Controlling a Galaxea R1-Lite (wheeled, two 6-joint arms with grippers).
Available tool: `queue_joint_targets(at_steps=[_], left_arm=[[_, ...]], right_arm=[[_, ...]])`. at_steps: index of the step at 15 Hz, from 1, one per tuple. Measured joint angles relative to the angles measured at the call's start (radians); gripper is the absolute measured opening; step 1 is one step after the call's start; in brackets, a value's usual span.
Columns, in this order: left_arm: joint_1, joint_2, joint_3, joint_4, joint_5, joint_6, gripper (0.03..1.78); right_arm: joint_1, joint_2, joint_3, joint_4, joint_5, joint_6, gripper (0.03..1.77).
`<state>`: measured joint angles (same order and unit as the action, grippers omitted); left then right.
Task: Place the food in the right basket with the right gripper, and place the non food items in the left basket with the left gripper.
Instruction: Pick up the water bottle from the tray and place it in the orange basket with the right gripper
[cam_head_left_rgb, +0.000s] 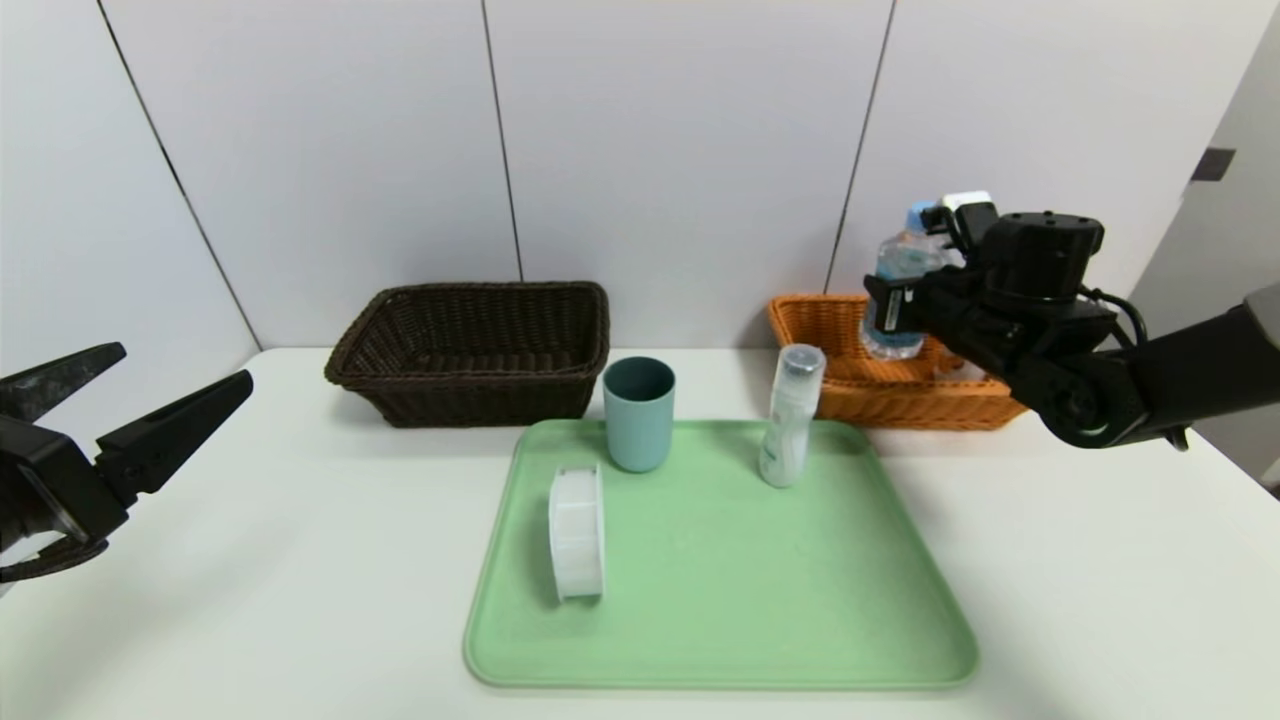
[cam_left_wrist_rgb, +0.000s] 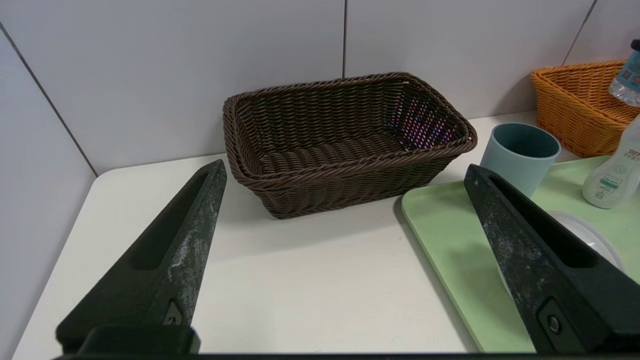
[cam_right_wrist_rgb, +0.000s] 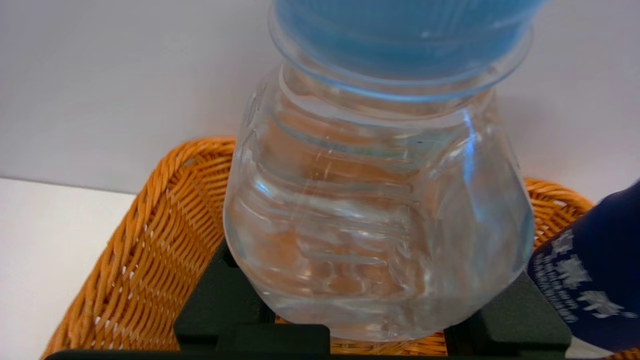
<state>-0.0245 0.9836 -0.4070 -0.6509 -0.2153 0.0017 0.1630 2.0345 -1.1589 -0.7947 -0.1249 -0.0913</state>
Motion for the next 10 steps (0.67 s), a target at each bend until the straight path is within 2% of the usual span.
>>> queue_joint_targets(at_steps=[4,8,10], left_arm=[[0.000,0.007,0.000,-0.002,0.000,0.001,1.69],[0.000,0.008,0.005,0.000,0.000,0.000,1.69],[0.000,0.009,0.006,0.000,0.000,0.000,1.69]], right_arm=[[0.000,0.052,-0.010,-0.002,-0.063,0.001,0.84],[0.003,0.073,-0.030,0.000,-0.065,0.009,0.84],[0.002,0.084,-0.041,-0.001,-0.087,0.006,0.84]])
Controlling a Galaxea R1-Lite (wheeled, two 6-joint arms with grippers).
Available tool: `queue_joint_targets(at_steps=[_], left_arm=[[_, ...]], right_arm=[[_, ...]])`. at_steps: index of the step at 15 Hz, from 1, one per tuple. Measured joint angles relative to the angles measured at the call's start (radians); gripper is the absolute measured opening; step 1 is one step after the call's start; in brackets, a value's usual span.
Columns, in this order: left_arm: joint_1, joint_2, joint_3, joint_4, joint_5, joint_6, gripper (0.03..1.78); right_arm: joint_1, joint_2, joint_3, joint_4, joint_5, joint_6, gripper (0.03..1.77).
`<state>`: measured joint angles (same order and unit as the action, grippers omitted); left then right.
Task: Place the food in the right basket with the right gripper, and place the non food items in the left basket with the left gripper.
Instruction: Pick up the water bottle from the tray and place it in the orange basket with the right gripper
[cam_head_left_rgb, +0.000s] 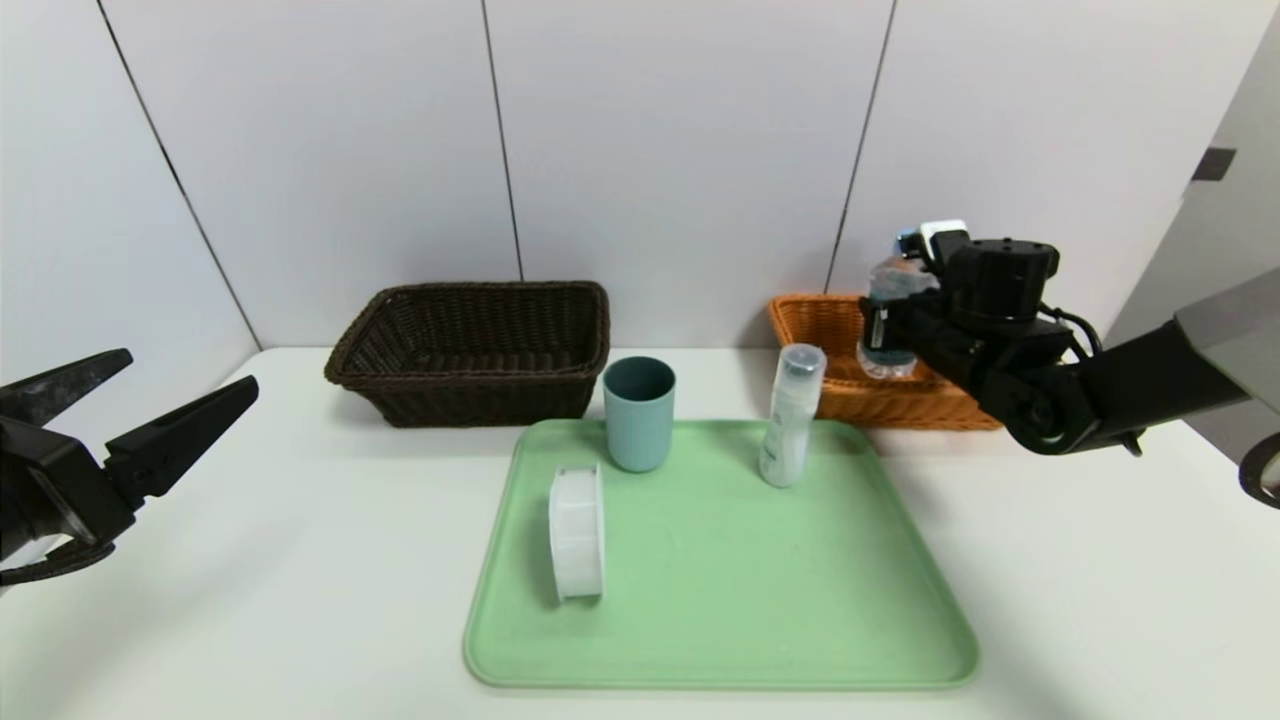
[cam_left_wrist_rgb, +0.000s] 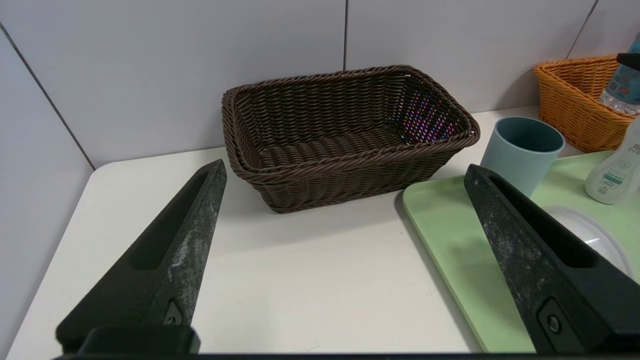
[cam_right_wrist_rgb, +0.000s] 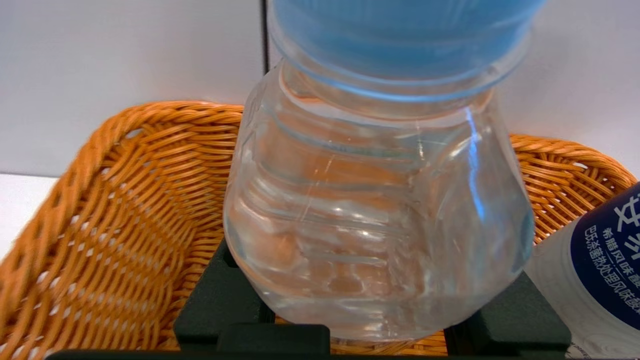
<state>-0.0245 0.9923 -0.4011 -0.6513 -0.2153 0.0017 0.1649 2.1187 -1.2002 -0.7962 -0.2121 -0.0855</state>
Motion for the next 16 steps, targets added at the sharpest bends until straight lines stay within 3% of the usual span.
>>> queue_joint_targets(at_steps=[1,4,8,16], left_arm=[[0.000,0.000,0.001,0.000,0.000,0.000,1.69],[0.000,0.002,0.002,0.000,0.000,-0.001,1.69],[0.000,0.003,0.001,0.000,0.000,0.000,1.69],[0.000,0.000,0.001,0.000,0.000,0.001,1.69]], right_arm=[[0.000,0.004,-0.008,0.002,-0.010,0.000,0.84],[0.004,0.009,-0.018,-0.006,-0.012,0.001,1.12],[0.004,0.010,-0.019,-0.005,-0.011,0.000,1.36],[0.025,-0.049,-0.018,-0.004,-0.001,-0.006,1.59]])
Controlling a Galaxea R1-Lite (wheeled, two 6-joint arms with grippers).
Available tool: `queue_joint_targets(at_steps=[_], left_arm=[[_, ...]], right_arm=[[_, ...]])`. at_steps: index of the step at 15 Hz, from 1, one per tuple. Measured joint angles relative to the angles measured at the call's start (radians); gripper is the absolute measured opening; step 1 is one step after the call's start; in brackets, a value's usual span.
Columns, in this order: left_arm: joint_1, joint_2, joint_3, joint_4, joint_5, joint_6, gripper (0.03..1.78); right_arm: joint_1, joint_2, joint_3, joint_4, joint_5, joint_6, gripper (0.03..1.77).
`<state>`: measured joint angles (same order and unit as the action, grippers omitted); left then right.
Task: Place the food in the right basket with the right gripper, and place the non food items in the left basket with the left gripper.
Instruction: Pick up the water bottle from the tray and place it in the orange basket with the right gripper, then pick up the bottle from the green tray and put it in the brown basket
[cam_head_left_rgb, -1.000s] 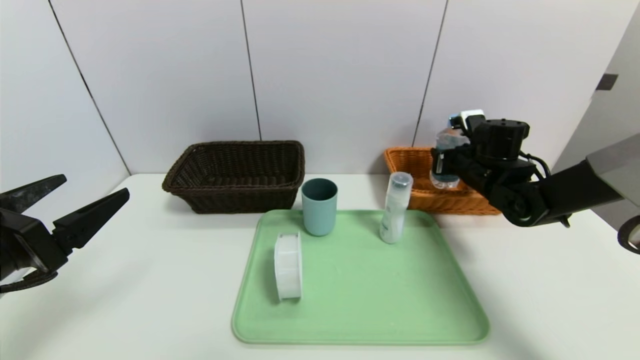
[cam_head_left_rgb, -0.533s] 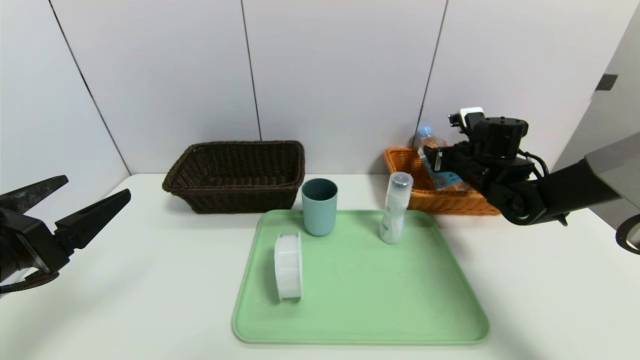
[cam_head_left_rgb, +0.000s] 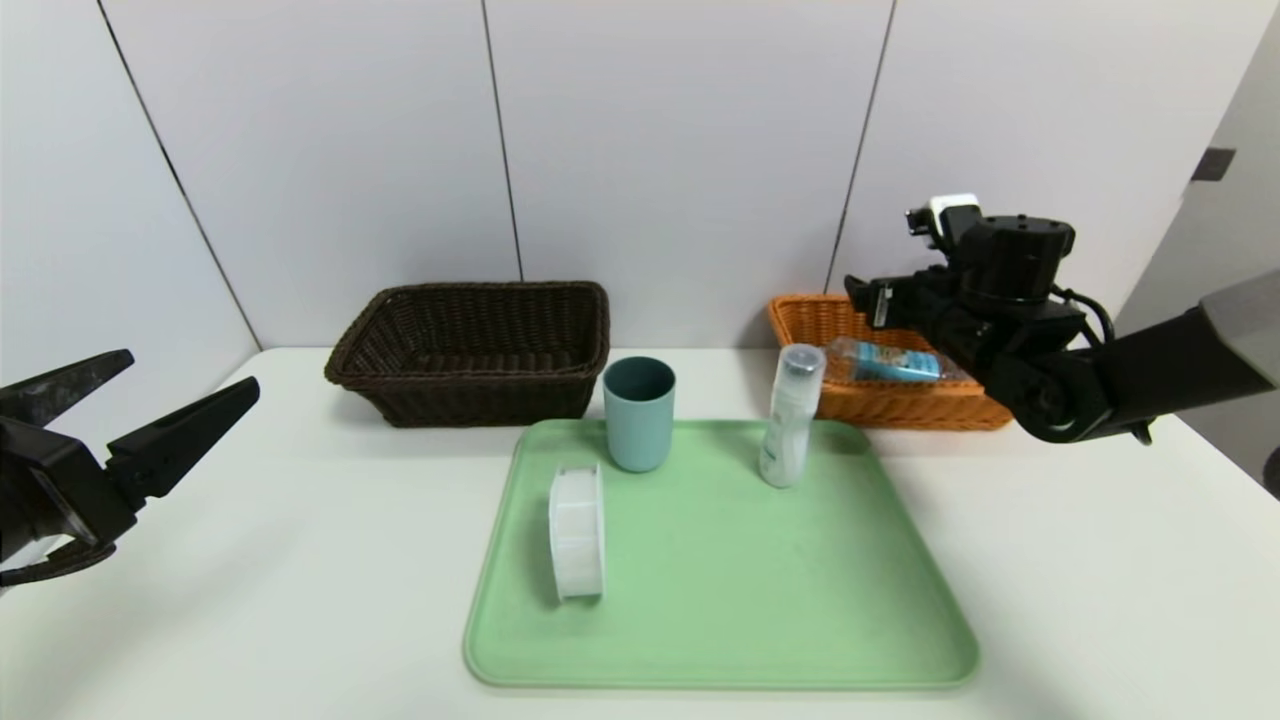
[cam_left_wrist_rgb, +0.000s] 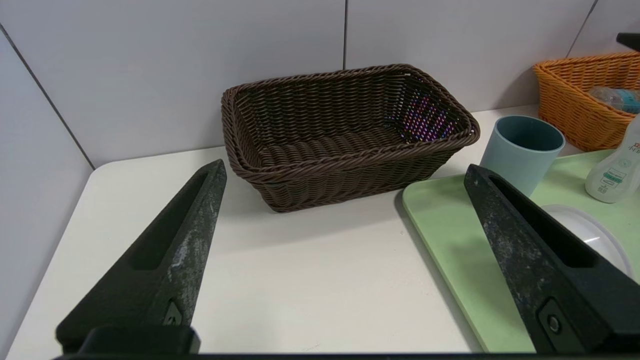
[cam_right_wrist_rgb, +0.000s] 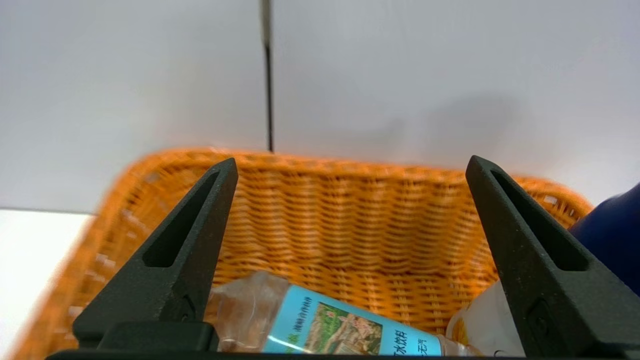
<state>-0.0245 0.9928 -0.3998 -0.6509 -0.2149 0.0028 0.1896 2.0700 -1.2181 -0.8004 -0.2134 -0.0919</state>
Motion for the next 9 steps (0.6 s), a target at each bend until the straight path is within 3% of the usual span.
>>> queue_joint_targets(at_steps=[9], left_arm=[[0.000,-0.013,0.009,0.000,0.000,0.000,1.69]], right_arm=[[0.139,-0.240,0.041,0.100,0.020,0.001,1.67]])
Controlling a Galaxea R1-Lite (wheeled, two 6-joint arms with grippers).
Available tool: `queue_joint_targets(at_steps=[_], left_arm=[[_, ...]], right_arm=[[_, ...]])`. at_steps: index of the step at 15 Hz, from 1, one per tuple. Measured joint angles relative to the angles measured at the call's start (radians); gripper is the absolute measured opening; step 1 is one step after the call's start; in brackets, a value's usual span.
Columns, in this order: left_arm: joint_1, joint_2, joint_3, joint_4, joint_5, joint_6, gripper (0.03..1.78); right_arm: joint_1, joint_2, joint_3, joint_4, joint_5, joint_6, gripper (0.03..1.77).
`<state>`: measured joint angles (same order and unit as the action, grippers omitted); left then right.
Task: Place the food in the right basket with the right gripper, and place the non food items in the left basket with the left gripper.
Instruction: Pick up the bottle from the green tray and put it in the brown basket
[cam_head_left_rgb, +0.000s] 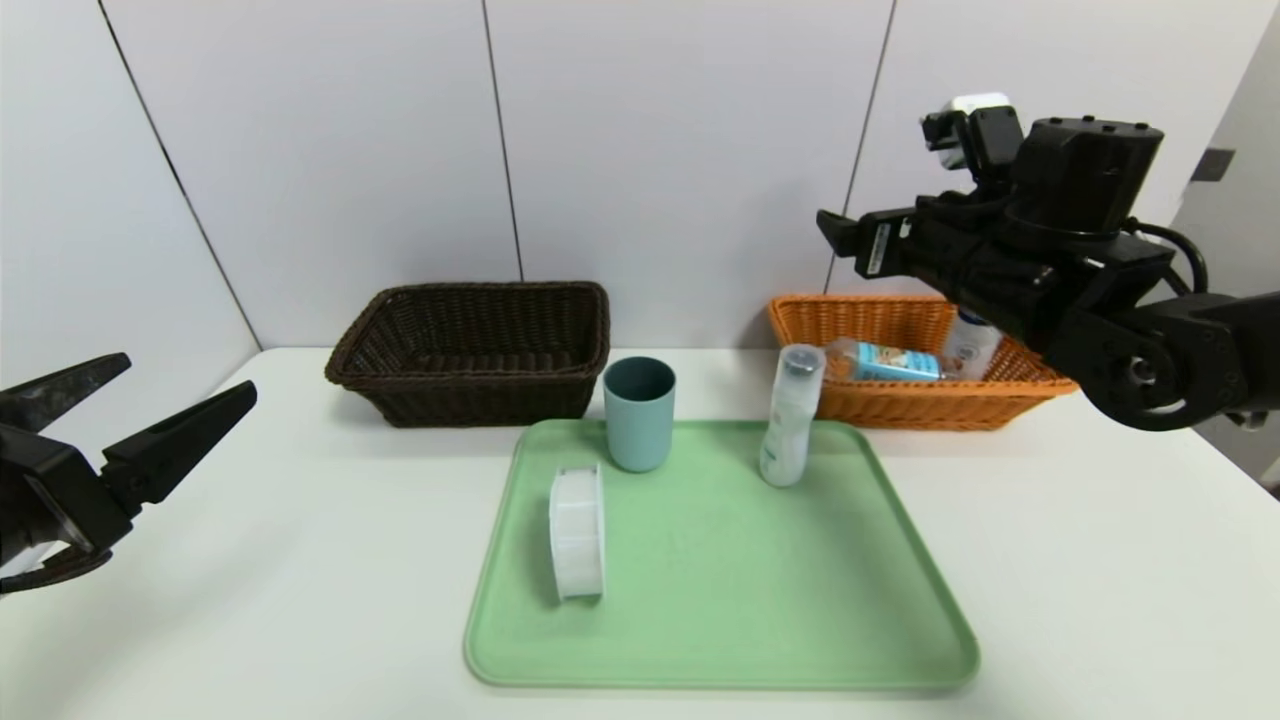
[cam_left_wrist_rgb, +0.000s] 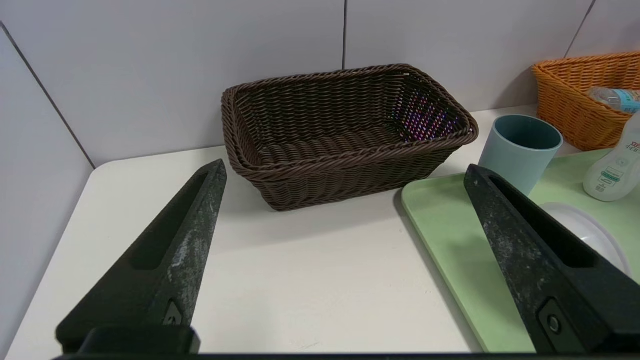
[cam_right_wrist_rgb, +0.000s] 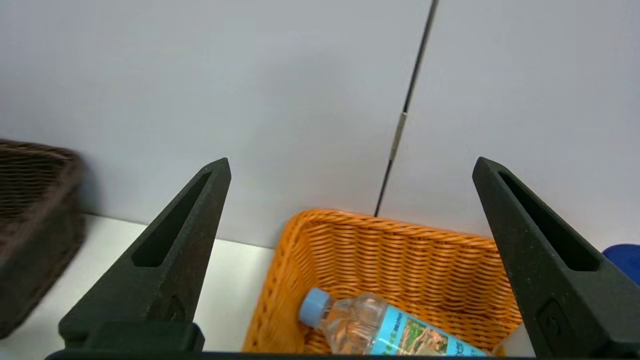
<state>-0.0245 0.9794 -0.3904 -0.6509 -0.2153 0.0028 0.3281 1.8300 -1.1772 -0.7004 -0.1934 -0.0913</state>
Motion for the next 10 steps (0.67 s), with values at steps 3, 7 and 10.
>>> queue_joint_targets(at_steps=[3,7,10], left_arm=[[0.000,-0.009,0.005,0.000,0.000,0.000,1.69],[0.000,-0.014,0.006,0.000,0.000,0.002,1.69],[0.000,-0.015,0.004,0.000,0.000,0.002,1.69]], right_arm=[[0.020,-0.091,0.083,0.003,0.001,-0.001,1.68],[0.034,-0.241,0.254,0.002,0.001,-0.003,1.69],[0.058,-0.345,0.407,-0.003,0.001,-0.004,1.69]])
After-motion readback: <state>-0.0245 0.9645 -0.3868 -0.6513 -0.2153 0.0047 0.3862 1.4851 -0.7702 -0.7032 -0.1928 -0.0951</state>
